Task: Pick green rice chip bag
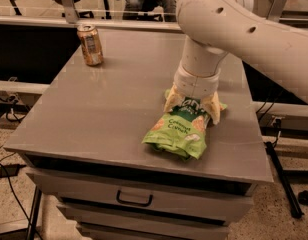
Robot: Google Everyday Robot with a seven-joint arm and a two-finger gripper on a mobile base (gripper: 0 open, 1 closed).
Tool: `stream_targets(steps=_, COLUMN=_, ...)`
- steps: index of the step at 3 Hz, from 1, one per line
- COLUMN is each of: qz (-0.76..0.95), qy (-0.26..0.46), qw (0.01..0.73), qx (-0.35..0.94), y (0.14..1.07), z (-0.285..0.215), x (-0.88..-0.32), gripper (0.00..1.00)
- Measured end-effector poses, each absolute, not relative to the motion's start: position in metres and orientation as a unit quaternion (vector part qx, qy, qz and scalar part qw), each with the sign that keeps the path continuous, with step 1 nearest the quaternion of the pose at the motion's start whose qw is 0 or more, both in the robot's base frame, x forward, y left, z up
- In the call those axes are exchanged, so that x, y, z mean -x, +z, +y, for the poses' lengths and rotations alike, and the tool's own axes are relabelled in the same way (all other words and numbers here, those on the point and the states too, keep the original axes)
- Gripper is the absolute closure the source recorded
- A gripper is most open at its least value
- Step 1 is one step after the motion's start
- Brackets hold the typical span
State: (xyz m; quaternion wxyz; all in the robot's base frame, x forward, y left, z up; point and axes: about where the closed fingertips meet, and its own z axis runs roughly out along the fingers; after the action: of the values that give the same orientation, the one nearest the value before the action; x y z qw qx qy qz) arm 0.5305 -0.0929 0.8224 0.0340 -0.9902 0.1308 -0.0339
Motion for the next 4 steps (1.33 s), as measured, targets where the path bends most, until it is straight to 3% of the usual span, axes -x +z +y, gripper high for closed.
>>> stream_targets(steps=1, qz=0.131, qy=-0.034, qw=0.034, qx=0.990, y=0.826, z=-0.093, x=-0.531, gripper=0.95)
stream_targets(steps=3, qz=0.131, qy=-0.034, qw=0.034, qx=0.990, y=0.827, z=-0.093, x=-0.530, gripper=1.00)
stream_targets(steps=4, qz=0.100, qy=-0.020, qw=0.075, qx=0.992, y=0.859, z=-0.076, x=-0.518, gripper=1.00)
